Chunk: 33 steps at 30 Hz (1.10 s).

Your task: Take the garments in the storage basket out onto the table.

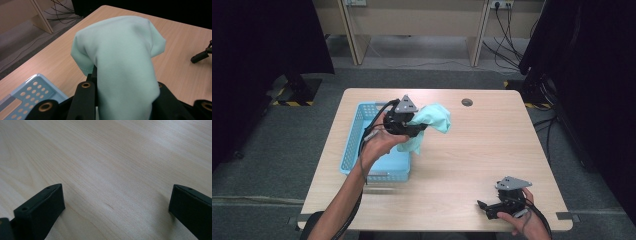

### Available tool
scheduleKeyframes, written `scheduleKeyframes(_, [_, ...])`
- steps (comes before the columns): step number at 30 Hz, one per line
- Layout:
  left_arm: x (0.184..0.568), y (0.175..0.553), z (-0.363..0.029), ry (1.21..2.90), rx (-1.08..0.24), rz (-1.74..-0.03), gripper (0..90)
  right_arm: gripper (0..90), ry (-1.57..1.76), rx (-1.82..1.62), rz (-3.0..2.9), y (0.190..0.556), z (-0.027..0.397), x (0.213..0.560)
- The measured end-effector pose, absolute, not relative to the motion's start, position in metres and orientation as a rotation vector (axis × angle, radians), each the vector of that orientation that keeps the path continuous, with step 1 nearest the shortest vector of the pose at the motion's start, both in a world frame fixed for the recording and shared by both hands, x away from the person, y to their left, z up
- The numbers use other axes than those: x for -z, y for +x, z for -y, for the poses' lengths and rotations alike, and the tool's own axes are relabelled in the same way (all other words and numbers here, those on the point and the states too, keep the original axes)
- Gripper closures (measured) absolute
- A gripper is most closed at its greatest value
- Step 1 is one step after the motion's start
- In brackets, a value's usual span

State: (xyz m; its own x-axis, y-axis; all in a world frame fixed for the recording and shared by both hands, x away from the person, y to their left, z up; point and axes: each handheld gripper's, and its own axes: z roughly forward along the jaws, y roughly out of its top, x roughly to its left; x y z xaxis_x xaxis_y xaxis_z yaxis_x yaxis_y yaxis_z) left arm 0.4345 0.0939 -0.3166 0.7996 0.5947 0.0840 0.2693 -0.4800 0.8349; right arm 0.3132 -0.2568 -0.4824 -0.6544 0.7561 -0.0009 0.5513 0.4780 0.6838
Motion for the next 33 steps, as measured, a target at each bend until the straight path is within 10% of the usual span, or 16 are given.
scheduleKeyframes(33, [0.349, 0.451, -0.027, 2.163, -0.340, -0.621, 69.6, 0.3, 1.106, -0.958, -2.427, 0.313, 0.257, 0.482])
